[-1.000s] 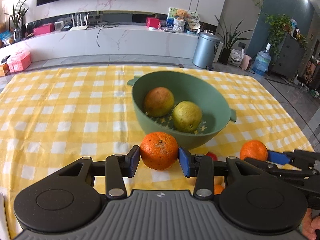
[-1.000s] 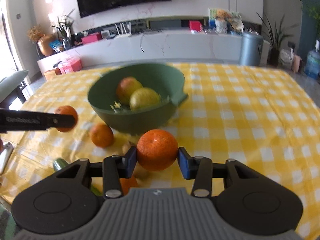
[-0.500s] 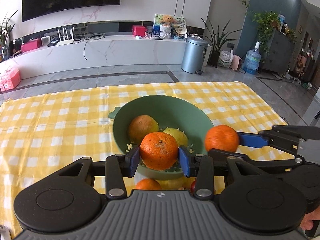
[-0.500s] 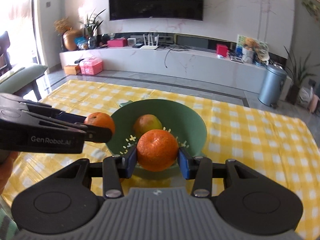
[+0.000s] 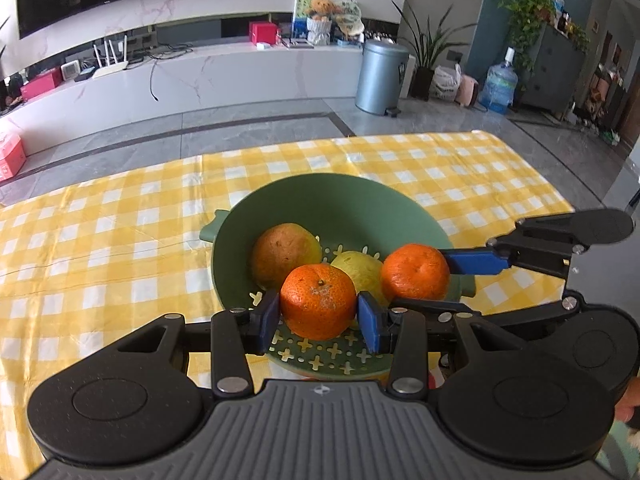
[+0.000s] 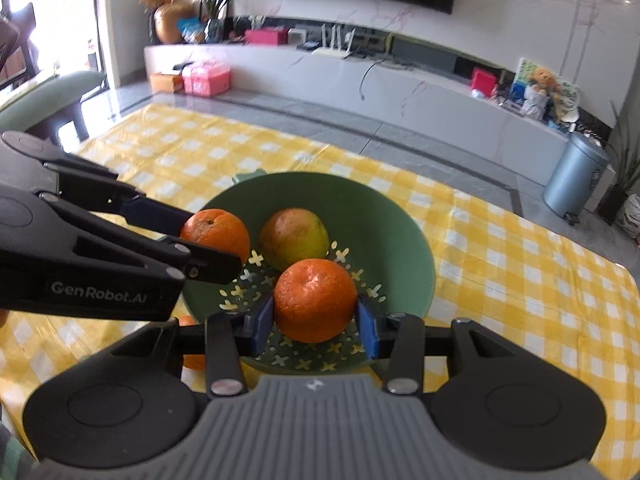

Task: Organize fruits
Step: 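Carry both oranges with both grippers over the green colander, then open both grippers to drop the oranges into the colander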

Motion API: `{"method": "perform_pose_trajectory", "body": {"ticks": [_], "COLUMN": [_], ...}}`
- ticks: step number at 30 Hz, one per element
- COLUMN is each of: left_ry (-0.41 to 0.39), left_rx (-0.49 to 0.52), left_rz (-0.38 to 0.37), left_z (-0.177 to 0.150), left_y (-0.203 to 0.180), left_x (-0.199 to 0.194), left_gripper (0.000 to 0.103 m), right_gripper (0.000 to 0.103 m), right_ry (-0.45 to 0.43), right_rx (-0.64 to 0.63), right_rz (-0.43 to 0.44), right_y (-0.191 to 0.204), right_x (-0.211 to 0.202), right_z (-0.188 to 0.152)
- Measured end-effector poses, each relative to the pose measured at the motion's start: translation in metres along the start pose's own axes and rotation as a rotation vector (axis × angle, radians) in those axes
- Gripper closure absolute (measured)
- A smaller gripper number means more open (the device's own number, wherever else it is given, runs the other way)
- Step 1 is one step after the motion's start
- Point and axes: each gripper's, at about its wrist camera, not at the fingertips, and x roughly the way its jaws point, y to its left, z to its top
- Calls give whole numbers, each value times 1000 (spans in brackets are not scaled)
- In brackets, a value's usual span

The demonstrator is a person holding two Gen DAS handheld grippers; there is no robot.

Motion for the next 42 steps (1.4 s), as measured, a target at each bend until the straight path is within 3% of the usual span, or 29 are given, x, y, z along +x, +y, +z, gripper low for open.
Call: {"method": "perform_pose_trajectory", "body": {"ticks": [9, 15, 22, 28, 31, 32, 42], "left_ry": [48, 82, 83, 75, 34, 16, -27], "left_rx": [15, 7, 13, 3, -7, -10, -55], "left_rz": [20, 35, 32, 14, 11, 13, 78], "left_z": [1, 0, -3, -6, -6, -6, -7], "left_y": [6, 12, 12, 12, 12, 11, 20], "left_x": [20, 28, 27, 22, 11, 7, -28], "left_gripper": [56, 56, 55, 48, 30, 29, 29], "right_gripper": [62, 62, 62, 62, 61, 61, 61], "right_ry": [78, 85, 97, 101, 102, 102, 82], "right_rx": [-51, -133, -137, -143, -142, -140, -71], "right_rz": [33, 40, 52, 44, 41, 38, 48], "right_y": [-1, 8, 8, 10, 11, 11, 13], "right_x": [28, 31, 30, 29, 29, 29, 29], "right_z": [5, 11, 10, 8, 8, 8, 19]}}
